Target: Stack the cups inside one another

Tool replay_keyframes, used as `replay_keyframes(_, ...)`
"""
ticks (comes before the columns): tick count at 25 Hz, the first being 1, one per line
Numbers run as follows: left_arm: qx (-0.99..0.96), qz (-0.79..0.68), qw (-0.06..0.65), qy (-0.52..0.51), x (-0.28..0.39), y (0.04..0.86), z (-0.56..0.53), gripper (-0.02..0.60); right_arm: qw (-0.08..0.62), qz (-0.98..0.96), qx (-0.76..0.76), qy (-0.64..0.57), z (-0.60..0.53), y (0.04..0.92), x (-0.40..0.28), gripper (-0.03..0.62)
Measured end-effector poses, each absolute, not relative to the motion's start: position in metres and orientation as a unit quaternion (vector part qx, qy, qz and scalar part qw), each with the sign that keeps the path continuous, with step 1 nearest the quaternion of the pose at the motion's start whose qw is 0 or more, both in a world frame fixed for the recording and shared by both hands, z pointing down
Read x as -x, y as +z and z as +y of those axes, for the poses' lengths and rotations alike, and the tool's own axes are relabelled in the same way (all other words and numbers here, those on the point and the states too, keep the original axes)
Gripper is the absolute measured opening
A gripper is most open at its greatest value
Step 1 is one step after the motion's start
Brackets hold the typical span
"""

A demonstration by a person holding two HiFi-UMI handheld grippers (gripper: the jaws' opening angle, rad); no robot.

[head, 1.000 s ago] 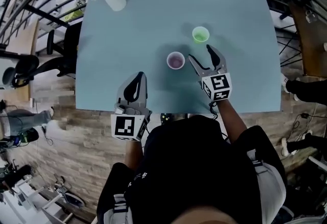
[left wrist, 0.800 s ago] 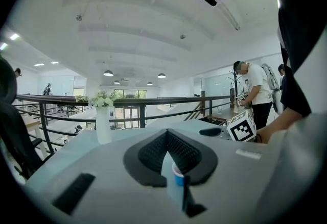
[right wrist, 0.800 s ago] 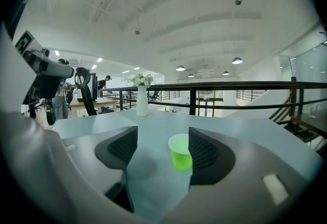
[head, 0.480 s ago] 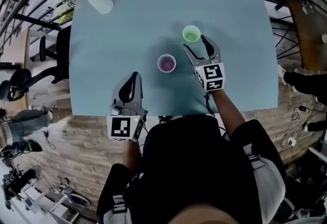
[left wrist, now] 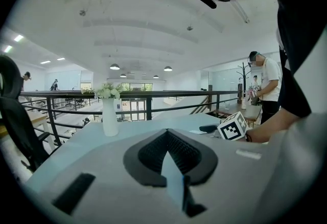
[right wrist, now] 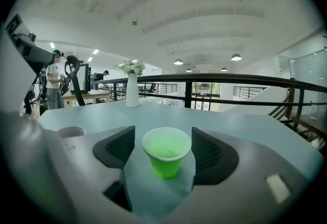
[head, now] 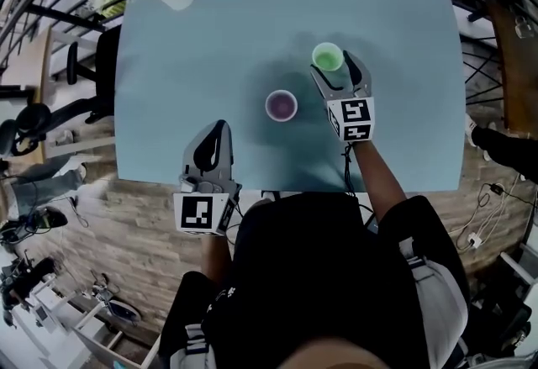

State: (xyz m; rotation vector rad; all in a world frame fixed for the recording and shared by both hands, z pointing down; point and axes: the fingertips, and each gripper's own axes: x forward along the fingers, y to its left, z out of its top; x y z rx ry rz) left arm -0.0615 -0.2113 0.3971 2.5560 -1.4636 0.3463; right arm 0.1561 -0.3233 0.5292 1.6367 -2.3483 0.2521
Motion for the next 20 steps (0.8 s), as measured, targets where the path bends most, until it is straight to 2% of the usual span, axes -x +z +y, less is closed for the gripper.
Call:
replay_keyframes(3,-0.857,-0.493,0.086,0.118,0.063,0.399,-0.213,-0.012,0.134,-0.814,-0.558,0.09,-0.328,0.534,-0.153,0.384)
replay_keyframes(13,-0.853,-0.502,0.083,0.118,0.068,0.4,-0.21,-0.012,0.141,-0.807,-0.564,0.102,-0.335,0.551,-0.155,0.385)
replay_keyframes(16,-0.851,-0.504,0.086,0.12,0.07,0.401,-0.21,-0.012,0.14,-0.804,-0.568,0.104,-0.337,0.553,-0.155,0.359)
replay_keyframes(20,-0.849,-0.507,0.085,0.122,0.072,0.402,-0.206,-0.012,0.143,-0.807,-0.565,0.101,-0.337,0.554,-0.152,0.356)
